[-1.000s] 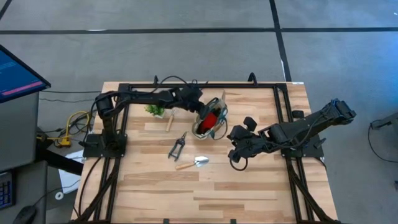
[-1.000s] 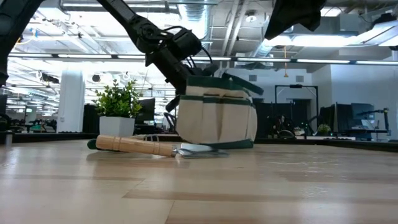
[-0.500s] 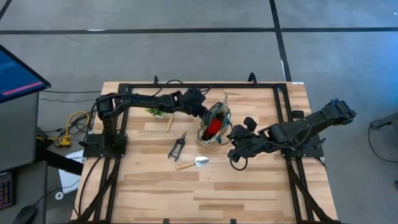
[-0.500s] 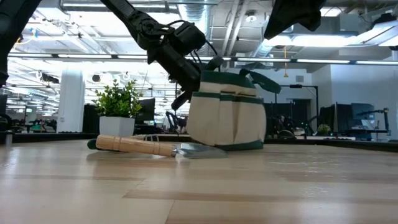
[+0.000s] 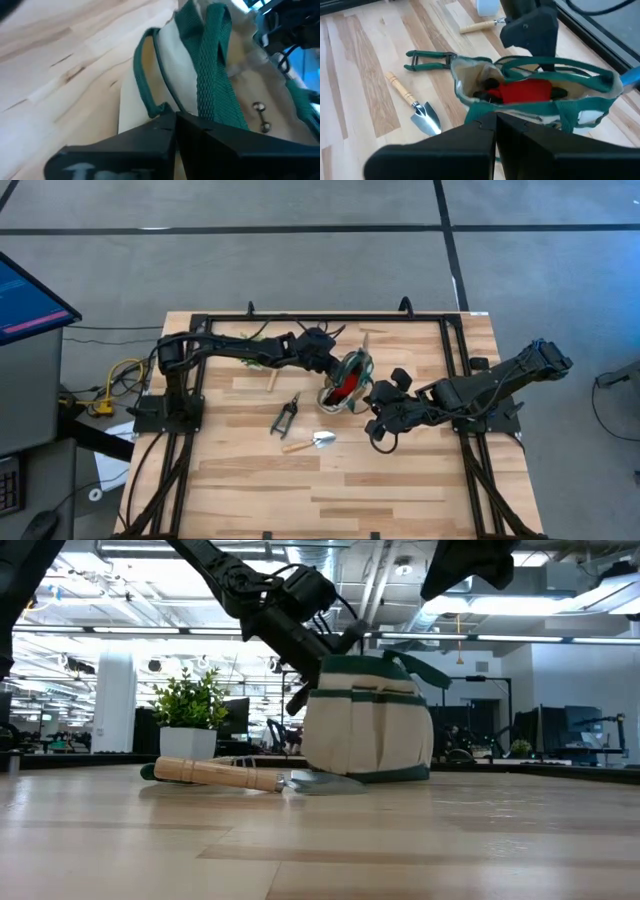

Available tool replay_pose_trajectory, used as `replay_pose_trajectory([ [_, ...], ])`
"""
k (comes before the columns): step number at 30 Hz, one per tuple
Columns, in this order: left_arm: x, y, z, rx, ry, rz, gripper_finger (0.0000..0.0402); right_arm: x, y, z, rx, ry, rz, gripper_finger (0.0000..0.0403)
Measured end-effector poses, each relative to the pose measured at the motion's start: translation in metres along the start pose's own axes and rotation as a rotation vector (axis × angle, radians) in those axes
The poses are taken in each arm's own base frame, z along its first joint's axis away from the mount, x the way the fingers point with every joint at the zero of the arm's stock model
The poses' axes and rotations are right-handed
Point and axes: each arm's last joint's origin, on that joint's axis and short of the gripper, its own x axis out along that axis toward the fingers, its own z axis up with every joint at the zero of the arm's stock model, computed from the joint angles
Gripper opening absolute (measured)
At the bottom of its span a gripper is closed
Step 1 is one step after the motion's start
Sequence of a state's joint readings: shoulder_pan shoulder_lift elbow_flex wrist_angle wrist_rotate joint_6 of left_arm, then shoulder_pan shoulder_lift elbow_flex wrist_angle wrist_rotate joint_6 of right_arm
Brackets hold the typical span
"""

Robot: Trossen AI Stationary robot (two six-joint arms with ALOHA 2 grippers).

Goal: Pick & Place Garden tools in Gardening bag
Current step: Adjust the gardening bag

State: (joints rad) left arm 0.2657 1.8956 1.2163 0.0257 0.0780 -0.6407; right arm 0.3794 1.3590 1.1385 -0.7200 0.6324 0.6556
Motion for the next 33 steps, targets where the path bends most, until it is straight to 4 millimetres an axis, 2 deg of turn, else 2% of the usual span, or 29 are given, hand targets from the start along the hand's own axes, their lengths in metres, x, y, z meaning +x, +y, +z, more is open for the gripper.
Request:
replay_pose_trajectory([
  [8, 0.02, 0.014, -0.011, -0.01, 0.044, 0.041, 0.0001, -0.001, 0.002, 0.0, 0.0, -0.005, 0.01, 0.0],
  [12, 0.02, 0.018, -0.009, -0.019, 0.056, 0.031, 0.0001, -0.001, 0.002, -0.001, -0.001, -0.005, 0.012, 0.0],
  [15, 0.011, 0.014, -0.003, -0.02, 0.046, -0.001, 0.0001, -0.001, 0.002, -0.001, -0.006, -0.002, 0.01, 0.0],
  [25, -0.038, -0.01, 0.027, 0.046, -0.106, -0.061, 0.0001, 0.002, -0.002, 0.001, -0.012, 0.006, -0.009, 0.0],
  [28, -0.043, -0.004, 0.029, 0.066, -0.106, 0.004, 0.0001, 0.002, -0.002, 0.001, -0.016, 0.006, -0.008, 0.0],
  [33, -0.045, 0.02, 0.031, 0.053, -0.045, 0.149, 0.0001, 0.001, -0.001, 0.0, -0.019, 0.005, -0.004, 0.0],
])
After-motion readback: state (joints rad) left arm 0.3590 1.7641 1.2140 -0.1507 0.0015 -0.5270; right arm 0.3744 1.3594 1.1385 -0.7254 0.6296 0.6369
